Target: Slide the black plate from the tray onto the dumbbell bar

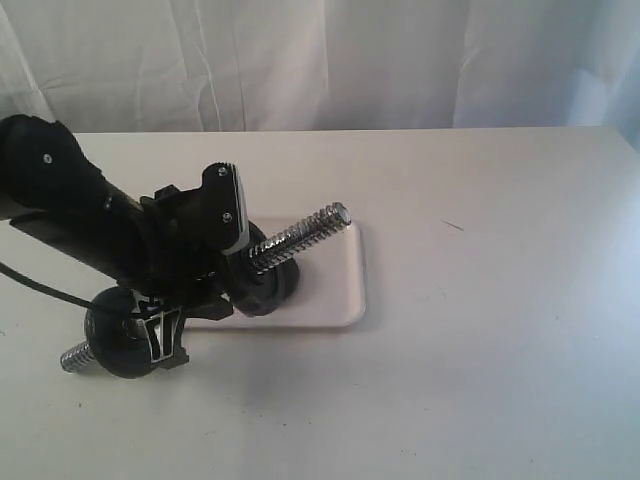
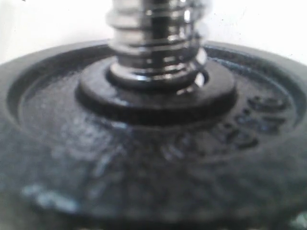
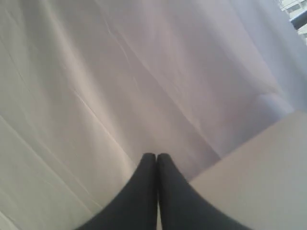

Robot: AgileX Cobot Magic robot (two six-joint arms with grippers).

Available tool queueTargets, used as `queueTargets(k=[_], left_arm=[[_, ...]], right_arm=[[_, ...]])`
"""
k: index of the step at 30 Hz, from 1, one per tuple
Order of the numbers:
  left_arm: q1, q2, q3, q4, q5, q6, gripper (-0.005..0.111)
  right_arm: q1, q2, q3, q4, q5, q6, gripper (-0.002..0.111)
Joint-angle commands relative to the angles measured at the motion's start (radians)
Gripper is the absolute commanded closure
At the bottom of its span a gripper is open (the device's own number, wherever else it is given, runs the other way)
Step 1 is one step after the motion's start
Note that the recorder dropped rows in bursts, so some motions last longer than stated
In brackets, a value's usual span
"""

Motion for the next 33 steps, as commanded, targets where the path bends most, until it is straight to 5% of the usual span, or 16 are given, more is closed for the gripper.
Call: queueTargets(k=[1,6,11,19,27,33], left_arm=[[0.015,-0.068,-0.026,-0.054,-0.063,-0.021,0.107],[0.130,-0.068,-0.026,-0.052,-0.056,-0.098,0.107],[0.210,-0.079,-0.026,-0.052,-0.030,-0.116,0.107],[0.264,-0.122,-0.026,-0.056,-0.038,-0.137,0.107],[0.271,-0.133,-0.026,-0.052,-0.035,-0.164,0.107],[0.326,-0.133,-0.026,-0.052,-0.045,-0.201,0.107]], right_arm=[[0.001,-0.006,0.004,0.013,-0.067,0.209,0.108],[0.001,-0.006,0.004,0.005,-0.051,0.286,0.108],[0.034,-0.006,-0.118,-0.164,0.207,0.337,0.108],[0.117,0.420,-0.522,-0.171,0.452,-0.078,0.108],[0.162,0.861,-0.835,0.049,0.352,-0.182,0.108],[0.305,1.215,-1.136,0.142,0.661,-0.566,0.108]])
